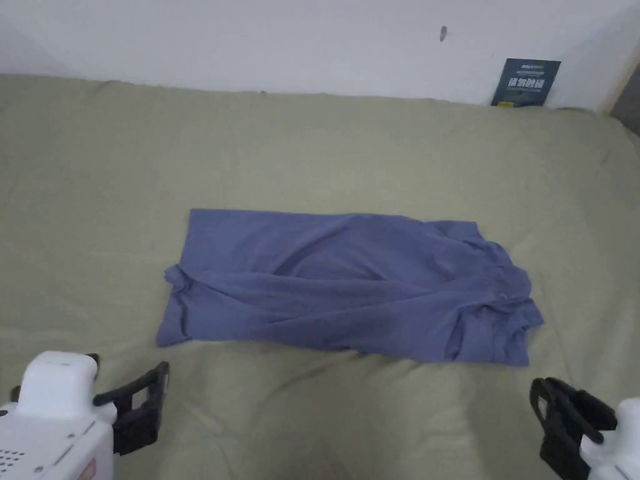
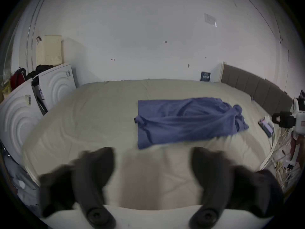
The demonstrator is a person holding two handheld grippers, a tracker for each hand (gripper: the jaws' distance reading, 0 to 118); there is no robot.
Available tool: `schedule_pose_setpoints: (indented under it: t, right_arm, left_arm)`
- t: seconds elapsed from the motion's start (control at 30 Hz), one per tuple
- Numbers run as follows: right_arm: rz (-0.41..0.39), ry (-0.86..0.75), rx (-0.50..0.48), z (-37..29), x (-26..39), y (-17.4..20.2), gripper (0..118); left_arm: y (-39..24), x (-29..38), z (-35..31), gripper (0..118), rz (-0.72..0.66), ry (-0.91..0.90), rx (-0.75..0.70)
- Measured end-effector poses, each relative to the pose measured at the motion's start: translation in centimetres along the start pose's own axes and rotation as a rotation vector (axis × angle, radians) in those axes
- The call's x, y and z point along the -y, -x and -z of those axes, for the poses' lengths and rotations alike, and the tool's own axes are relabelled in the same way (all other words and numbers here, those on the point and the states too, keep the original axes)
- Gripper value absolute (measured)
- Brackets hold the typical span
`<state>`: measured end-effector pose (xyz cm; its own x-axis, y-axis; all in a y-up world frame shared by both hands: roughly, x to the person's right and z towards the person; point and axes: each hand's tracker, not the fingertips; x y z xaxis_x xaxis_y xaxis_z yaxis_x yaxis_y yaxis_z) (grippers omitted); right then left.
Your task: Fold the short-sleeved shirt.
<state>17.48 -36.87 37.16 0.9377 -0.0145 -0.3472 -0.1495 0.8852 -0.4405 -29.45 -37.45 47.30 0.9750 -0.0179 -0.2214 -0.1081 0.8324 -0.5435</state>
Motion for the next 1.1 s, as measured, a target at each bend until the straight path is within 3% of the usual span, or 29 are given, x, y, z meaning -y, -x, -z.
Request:
schedule_pose_setpoints:
  t: [0.03,0.07,0.13,0.27,0.3,0.33,0.37,0.4,0.47,0.63,0.77,0.9,0.97,1.03,1.1]
  right_arm:
    - [0.003,-0.015,0.010,-0.8,0.8,0.4,3]
    - [0.011,-0.014,-0.012,-1.3,1.3,0.5,3]
    - [0.028,-0.001,-0.015,-2.0,1.6,1.2,1]
    - [0.038,0.004,-0.004,-2.2,1.5,1.1,1]
    - [0.046,0.006,-0.004,-2.1,1.5,0.8,1]
    - [0.056,0.007,0.001,-2.0,1.5,0.6,1]
    - [0.062,0.005,0.006,-1.9,1.6,0.4,1]
    - [0.067,0.008,0.012,-1.9,1.6,0.3,1]
    - [0.084,0.013,0.020,-1.8,1.9,0.1,1]
    - [0.116,0.043,0.029,-1.4,2.3,-0.4,1]
    - [0.125,0.059,0.041,-1.0,2.5,-0.7,1]
    - [0.144,0.080,0.048,-0.6,2.7,-1.1,1]
    - [0.147,0.086,0.050,-0.7,2.7,-1.3,1]
    - [0.152,0.088,0.046,-0.7,2.5,-1.4,1]
    - [0.146,0.090,0.040,-0.6,2.2,-1.4,1]
  left_arm:
    - [0.0,0.5,0.3,22,0.012,0.039,-0.005]
    - [0.1,1.0,0.6,0,0.026,0.136,-0.026]
    - [-0.6,1.1,1.4,0,-0.028,0.099,0.058]
    - [-0.1,0.5,3.6,0,-0.031,0.120,0.019]
    - [0.2,0.4,4.6,13,-0.039,0.123,0.023]
    - [0.2,0.0,5.8,51,-0.049,0.132,0.023]
    - [0.8,-0.6,7.4,97,-0.053,0.180,-0.009]
    - [1.2,-0.8,8.7,117,-0.060,0.216,-0.009]
    - [1.8,-1.4,10.7,115,-0.079,0.184,-0.008]
    - [2.8,-3.0,17.6,113,-0.051,0.311,-0.112]
    - [1.6,-3.5,21.4,107,-0.009,0.370,-0.102]
    - [-0.6,-3.1,23.3,94,0.135,0.439,-0.093]
    - [-0.9,-3.3,22.4,77,0.104,0.399,-0.079]
    - [-0.8,-3.6,21.9,38,0.017,0.412,0.027]
    - [-1.3,-3.3,21.0,7,0.065,0.371,-0.026]
